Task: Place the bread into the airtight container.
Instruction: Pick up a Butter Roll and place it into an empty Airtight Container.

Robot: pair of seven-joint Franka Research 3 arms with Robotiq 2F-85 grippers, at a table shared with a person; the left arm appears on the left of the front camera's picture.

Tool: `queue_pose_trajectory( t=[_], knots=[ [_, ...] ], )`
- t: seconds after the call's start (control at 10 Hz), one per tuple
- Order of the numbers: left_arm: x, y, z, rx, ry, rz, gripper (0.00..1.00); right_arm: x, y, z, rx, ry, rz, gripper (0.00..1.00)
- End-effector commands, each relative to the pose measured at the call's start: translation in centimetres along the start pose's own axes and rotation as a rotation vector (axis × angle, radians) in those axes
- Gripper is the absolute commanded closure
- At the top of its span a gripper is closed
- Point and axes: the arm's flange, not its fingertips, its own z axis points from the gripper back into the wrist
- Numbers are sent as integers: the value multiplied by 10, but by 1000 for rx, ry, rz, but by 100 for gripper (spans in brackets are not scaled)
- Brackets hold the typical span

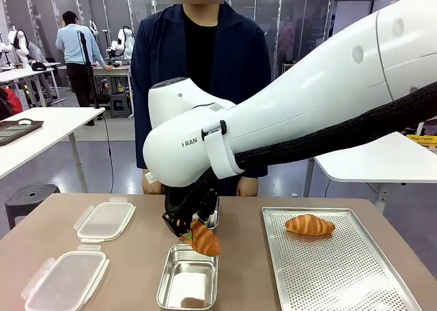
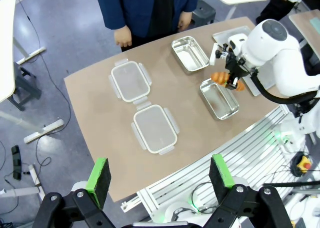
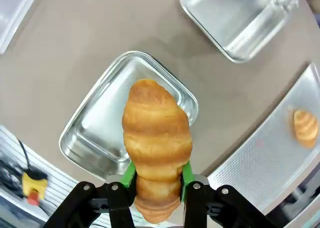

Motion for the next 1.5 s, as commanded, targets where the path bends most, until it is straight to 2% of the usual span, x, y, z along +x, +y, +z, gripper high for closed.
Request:
queue_pose_trajectory(
  t=[0.0, 0.2, 0.3, 0.4, 0.6, 0.8, 0.9, 1.0, 1.2, 1.3, 1.4],
  knots=[
    [0, -1, 1, -4, -2, -12, 0, -18, -4, -2, 117, -13, -221, 63],
    [0, -1, 1, -4, -2, -12, 0, -17, 2, 1, 176, -23, -331, 63],
    [0, -1, 1, -4, -2, -12, 0, -15, 6, -3, 127, -44, -438, 63],
    [0, -1, 1, -4, -2, -12, 0, -17, 10, -7, 127, -25, -464, 63],
    [0, -1, 1, -4, -2, -12, 0, -27, 9, -26, 80, -3, -464, 63],
    [0, -1, 1, -4, -2, -12, 0, -31, 9, -40, 115, 4, -484, 63],
    [0, -1, 1, -4, -2, -12, 0, -29, 11, -48, 144, 40, -495, 63],
    [0, -1, 1, -4, -2, -12, 0, -30, 13, -54, 132, 32, -462, 63],
    [0, -1, 1, -4, -2, -12, 0, -26, 18, -61, 151, 61, -498, 63],
    [0, -1, 1, -4, -2, -12, 0, -24, 20, -64, 149, 63, -513, 43],
    [0, -1, 1, -4, -2, -12, 0, -24, 17, -57, 163, -5, -522, 5]
  ],
)
